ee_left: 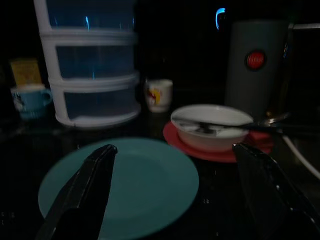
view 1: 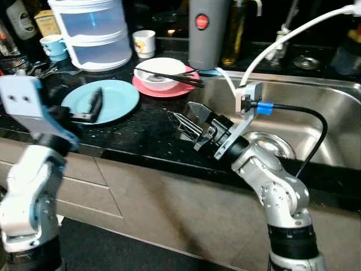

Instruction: Kitchen organization

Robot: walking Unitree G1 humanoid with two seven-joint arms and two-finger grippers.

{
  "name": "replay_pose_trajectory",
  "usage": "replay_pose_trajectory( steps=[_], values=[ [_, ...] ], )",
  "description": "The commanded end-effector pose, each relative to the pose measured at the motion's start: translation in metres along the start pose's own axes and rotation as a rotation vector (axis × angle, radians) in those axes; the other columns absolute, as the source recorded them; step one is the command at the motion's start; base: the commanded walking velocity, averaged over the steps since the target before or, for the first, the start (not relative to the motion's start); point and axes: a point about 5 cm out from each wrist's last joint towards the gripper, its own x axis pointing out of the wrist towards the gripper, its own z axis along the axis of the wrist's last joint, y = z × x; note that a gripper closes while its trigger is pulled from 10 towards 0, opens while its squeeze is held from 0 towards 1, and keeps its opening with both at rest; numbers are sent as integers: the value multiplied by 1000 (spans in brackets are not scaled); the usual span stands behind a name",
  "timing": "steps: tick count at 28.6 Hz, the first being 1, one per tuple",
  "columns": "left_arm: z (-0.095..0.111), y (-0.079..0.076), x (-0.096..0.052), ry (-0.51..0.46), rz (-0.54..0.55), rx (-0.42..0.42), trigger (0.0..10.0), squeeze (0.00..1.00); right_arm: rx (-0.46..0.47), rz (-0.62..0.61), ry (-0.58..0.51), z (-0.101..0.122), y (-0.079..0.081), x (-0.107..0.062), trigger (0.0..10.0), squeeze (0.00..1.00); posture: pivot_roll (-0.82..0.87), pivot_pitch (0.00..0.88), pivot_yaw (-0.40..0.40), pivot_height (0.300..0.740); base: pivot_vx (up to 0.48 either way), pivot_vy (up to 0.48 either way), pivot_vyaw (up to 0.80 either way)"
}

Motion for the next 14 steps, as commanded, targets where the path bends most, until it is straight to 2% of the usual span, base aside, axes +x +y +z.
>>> replay_pose_trajectory(
  steps=[1, 2, 4, 6, 10, 14],
  values=[
    [-11, -9, 2, 34, -15, -10, 10000, 0, -31, -23, -23, 4, -6, 2, 10000, 0, 55, 0, 39, 740, 0, 0, 788],
    [-11, -9, 2, 34, -15, -10, 10000, 0, -31, -23, -23, 4, -6, 2, 10000, 0, 55, 0, 39, 740, 0, 0, 788],
    [-15, -19, 4, 50, -56, -37, 10000, 0, -50, -103, -53, 10, -18, -2, 10000, 0, 49, 0, 39, 740, 0, 0, 713],
    [-16, -23, 5, 54, -76, -44, 10000, 0, -53, -138, -67, 12, -23, -4, 10000, 0, 49, 0, 39, 740, 0, 0, 638],
    [-19, -30, 5, 66, -106, -52, 10000, 0, -30, -262, -102, 17, -42, -14, 10000, 0, 35, 0, 41, 740, 0, 0, 0],
    [-24, -30, 3, 80, -117, -41, 10000, 0, -46, -306, -87, 13, -47, -22, 10000, 0, 31, 0, 42, 740, 0, 0, 0]
  ],
)
